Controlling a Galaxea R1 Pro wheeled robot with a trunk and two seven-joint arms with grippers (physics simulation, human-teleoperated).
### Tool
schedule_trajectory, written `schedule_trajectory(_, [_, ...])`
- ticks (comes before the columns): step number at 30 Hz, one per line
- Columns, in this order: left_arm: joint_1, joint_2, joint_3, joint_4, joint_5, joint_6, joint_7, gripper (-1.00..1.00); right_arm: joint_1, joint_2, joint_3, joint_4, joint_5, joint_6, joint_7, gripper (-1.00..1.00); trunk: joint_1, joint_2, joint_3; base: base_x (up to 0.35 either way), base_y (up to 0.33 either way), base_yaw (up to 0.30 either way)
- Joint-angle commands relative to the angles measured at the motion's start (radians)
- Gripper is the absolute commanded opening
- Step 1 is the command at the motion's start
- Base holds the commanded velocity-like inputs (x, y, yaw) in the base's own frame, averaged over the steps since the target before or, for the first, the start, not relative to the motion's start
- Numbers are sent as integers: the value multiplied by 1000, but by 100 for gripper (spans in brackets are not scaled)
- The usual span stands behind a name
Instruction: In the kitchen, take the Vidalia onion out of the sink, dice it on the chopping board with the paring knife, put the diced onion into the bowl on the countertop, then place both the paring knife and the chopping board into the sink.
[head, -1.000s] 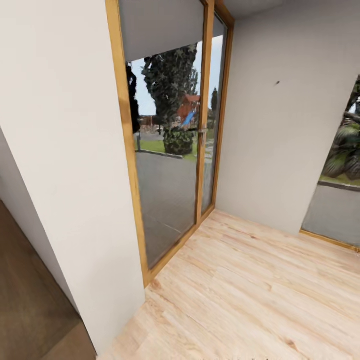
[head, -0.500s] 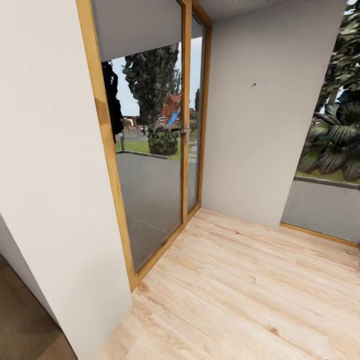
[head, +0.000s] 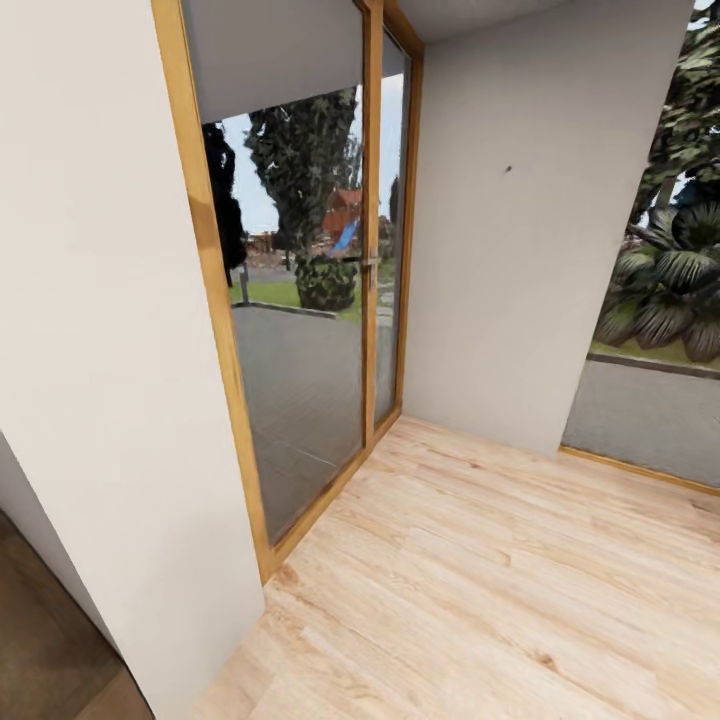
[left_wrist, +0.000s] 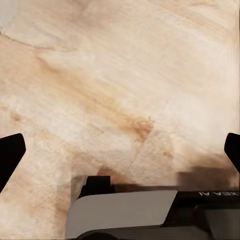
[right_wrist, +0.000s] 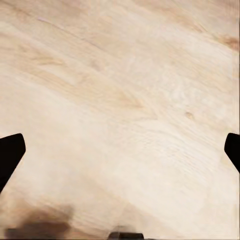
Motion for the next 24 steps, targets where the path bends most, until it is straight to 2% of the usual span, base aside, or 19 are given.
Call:
schedule_trajectory(1, [0, -1, 1, -2, 0, -18, 1, 100, 0, 0, 1, -25, 1, -2, -12, 100, 0, 0, -1, 0, 0, 0])
schedule_trajectory(4, [0, 2, 1, -8, 0, -94, 2, 100, 0, 0, 0, -130, 0, -1, -63, 100, 0, 0, -1, 0, 0, 0])
schedule_trajectory(9, [0, 4, 0, -3, 1, -154, 2, 100, 0, 0, 0, -237, -1, -2, -106, 100, 0, 0, -1, 0, 0, 0])
schedule_trajectory(14, [0, 13, -1, 14, 0, -163, 2, 100, 0, 1, 2, -239, -5, -7, -107, 100, 0, 0, -1, 0, 0, 0])
schedule_trajectory(16, [0, 32, -1, 19, 1, -167, 2, 100, 0, 1, 3, -239, -6, -8, -104, 100, 0, 0, -1, 0, 0, 0])
schedule_trajectory(18, [0, 38, -1, 21, 1, -168, 2, 100, 0, 1, 3, -239, -8, -8, -104, 100, 0, 0, -1, 0, 0, 0])
schedule_trajectory(24, [0, 43, 3, 33, 3, -169, 2, 100, 0, 9, 3, -236, -10, -4, -103, 100, 0, 0, -1, 0, -8, -3])
